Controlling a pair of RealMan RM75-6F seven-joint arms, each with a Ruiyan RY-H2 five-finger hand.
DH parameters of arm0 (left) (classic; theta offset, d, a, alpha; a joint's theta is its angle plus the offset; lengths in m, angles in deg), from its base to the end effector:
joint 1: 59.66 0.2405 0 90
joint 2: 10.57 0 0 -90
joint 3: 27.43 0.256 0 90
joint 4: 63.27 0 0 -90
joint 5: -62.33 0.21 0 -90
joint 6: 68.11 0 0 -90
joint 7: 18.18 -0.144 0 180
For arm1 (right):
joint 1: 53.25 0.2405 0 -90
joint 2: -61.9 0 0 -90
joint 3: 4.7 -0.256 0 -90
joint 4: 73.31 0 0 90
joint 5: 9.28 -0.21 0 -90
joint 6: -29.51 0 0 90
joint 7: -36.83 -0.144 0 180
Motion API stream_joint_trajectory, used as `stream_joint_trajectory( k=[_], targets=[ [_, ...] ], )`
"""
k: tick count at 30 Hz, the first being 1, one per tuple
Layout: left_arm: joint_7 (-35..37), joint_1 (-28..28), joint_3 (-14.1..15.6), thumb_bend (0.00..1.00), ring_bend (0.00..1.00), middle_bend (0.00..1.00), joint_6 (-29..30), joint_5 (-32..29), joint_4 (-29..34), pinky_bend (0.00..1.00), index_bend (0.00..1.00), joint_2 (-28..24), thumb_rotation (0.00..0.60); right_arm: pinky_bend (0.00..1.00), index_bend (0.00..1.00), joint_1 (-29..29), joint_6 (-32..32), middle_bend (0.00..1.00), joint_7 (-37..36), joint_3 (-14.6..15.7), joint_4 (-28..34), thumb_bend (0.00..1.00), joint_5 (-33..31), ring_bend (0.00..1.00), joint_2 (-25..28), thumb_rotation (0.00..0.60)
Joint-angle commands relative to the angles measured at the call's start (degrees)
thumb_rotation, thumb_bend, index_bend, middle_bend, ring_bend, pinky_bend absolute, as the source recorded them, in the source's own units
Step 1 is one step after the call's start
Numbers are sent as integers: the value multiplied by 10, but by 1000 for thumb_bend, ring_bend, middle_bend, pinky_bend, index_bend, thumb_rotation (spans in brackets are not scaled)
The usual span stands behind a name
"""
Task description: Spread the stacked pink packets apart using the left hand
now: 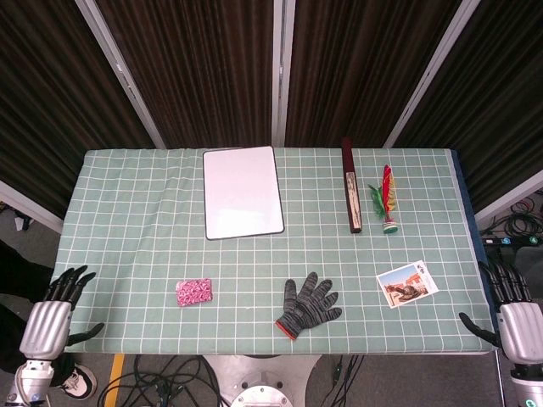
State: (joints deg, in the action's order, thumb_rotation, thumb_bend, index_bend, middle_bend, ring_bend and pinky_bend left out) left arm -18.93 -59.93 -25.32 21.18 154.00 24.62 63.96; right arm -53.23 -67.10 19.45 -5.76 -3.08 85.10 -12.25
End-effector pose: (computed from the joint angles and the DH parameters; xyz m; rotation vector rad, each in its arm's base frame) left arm -0.3074 0.1375 0.1007 -1.4018 -0.9930 -0.9638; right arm -0.3493 -0.1462 0.1494 1.3644 -0.8521 1.0990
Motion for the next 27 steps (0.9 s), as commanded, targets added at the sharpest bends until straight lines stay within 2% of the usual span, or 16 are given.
stream_joint_trajectory(
  k=[1, 12, 21, 27],
  targets=[
    [3, 2, -4, 39, 36, 60, 5, -3, 0, 149, 138, -2, 600, 0, 0, 2, 6, 0, 8, 4, 0, 70, 4, 0, -3, 600],
    [5, 0, -5, 39, 36, 73, 5, 2, -1, 147, 137, 1, 600, 0, 0, 0, 1, 0, 6, 2, 6, 74, 0, 0, 1, 600],
    [15, -4, 5, 43, 36, 107, -8, 11, -40, 149, 137, 44, 600, 0, 0, 0, 5, 0, 5, -2, 8, 81, -6, 0, 10, 600],
    [-21, -15, 5, 44, 36, 134, -21, 17, -23, 150, 137, 47, 600, 0, 0, 2, 3, 0, 9, -4, 14, 81, -6, 0, 16, 600]
  ],
)
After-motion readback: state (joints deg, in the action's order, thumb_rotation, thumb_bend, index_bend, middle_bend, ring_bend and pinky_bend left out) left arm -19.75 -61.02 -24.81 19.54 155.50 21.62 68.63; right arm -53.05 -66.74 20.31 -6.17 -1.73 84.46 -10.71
